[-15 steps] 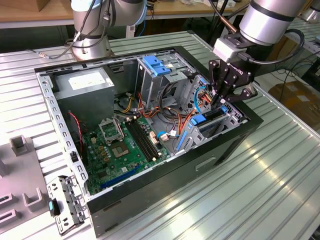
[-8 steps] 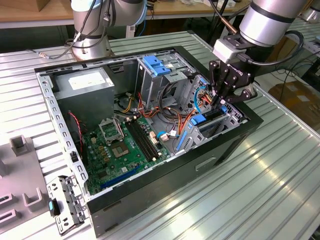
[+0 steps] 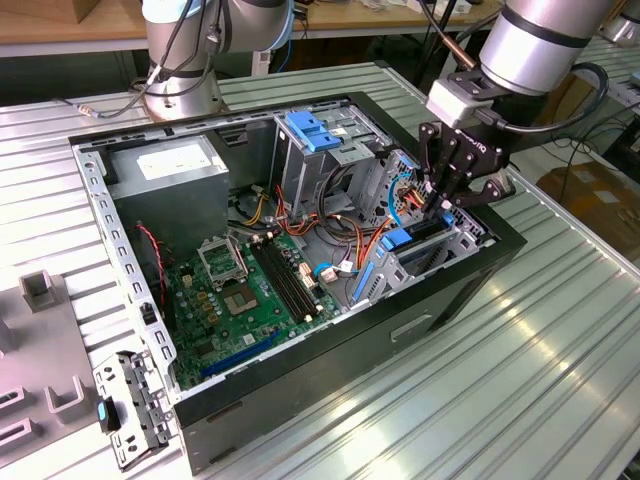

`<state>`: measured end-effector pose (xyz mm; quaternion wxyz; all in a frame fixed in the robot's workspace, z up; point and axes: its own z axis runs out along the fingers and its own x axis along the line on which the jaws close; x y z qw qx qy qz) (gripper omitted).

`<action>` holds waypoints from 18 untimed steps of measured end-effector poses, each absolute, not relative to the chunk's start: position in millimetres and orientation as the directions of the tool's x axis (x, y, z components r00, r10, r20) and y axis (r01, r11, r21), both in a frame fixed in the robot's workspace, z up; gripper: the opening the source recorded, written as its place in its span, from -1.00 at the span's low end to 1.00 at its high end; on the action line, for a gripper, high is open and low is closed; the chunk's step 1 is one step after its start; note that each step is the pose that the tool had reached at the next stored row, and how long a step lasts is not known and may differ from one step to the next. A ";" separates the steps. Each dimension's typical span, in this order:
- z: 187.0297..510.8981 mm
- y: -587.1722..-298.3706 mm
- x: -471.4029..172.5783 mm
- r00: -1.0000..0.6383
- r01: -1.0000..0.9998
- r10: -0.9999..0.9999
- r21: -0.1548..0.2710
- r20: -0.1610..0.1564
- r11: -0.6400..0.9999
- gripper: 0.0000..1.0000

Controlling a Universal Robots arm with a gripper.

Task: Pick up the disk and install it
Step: 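Insert the first disk wire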

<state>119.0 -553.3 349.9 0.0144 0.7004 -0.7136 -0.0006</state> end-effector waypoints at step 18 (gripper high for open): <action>341.4 -554.0 117.1 -0.019 -1.000 -1.000 0.020 0.020 0.019 -0.67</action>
